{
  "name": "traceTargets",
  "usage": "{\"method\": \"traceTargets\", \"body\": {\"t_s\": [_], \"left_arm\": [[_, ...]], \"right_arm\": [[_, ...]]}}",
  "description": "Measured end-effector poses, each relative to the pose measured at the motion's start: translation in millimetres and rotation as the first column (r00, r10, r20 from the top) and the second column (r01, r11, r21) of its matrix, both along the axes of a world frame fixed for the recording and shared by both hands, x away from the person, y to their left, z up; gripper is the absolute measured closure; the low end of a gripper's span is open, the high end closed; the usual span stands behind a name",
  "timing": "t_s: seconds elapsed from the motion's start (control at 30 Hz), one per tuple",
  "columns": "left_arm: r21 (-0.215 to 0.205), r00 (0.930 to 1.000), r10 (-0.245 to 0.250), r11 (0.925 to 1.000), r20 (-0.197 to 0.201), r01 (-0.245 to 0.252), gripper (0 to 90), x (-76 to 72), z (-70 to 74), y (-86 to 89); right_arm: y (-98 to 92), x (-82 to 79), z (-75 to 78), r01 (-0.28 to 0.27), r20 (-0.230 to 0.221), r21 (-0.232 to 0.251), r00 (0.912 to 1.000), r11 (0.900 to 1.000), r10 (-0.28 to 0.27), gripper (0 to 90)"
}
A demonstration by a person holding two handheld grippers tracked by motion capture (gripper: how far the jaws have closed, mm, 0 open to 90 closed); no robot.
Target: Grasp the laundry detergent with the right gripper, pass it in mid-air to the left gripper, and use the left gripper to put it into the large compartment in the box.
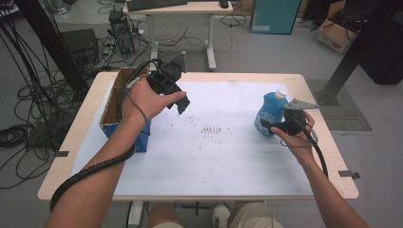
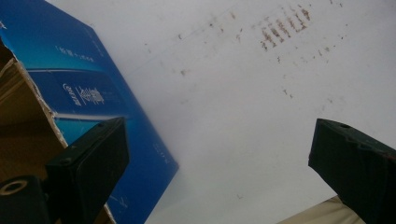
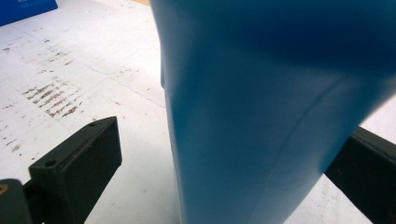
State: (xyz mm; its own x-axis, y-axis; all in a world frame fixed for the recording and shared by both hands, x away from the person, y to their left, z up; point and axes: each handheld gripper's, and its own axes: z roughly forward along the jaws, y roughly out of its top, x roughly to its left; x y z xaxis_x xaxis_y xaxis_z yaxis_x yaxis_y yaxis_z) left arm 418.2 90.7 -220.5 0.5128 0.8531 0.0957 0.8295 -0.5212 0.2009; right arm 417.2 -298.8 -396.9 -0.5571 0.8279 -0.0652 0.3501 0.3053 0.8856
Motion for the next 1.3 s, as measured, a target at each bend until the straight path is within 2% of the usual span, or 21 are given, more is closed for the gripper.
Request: {"method": "traceTargets", "body": {"t_s": [0.47, 0.83, 1.07, 1.13, 1.2, 1.3], "left_arm": [[0.004, 1.0, -0.005, 1.0, -0.002, 0.005, 5.6, 0.2, -0.1, 0.7], [0.002, 1.0, -0.002, 1.0, -0.005, 0.002, 5.6, -0.5, -1.2, 0.8], [0.006, 0.9999, -0.009, 0.9999, -0.012, 0.009, 5.6, -0.1, -0.9, 2.7], [-0.002, 1.0, -0.002, 1.0, -0.005, 0.002, 5.6, -0.7, -1.2, 2.2], [-0.001, 1.0, -0.003, 1.0, -0.007, 0.003, 5.6, -0.7, -1.6, 2.1], [0.008, 0.9998, -0.011, 0.9999, -0.013, 0.012, 5.6, -0.2, -2.6, 2.5]], "right_arm": [[-0.1, -0.1, 0.1, -0.004, 0.004, 0.002, 1.0, 1.0, 0.004, 1.2], [0.1, -0.9, -1.9, -0.007, -0.009, 0.037, 0.9999, 0.999, 0.007, 2.0], [-0.3, 1.1, -3.7, -0.003, -0.009, 0.039, 1.0, 0.999, 0.004, 8.9], [-0.1, 1.7, -4.7, -0.005, -0.004, 0.036, 1.0, 0.999, 0.005, 13.0], [0.5, 1.9, -5.7, -0.009, -0.007, 0.03, 0.9999, 1.0, 0.009, 23.4], [-0.2, 3.6, -8.0, -0.011, -0.005, 0.021, 0.9999, 1.0, 0.011, 27.8]]}}
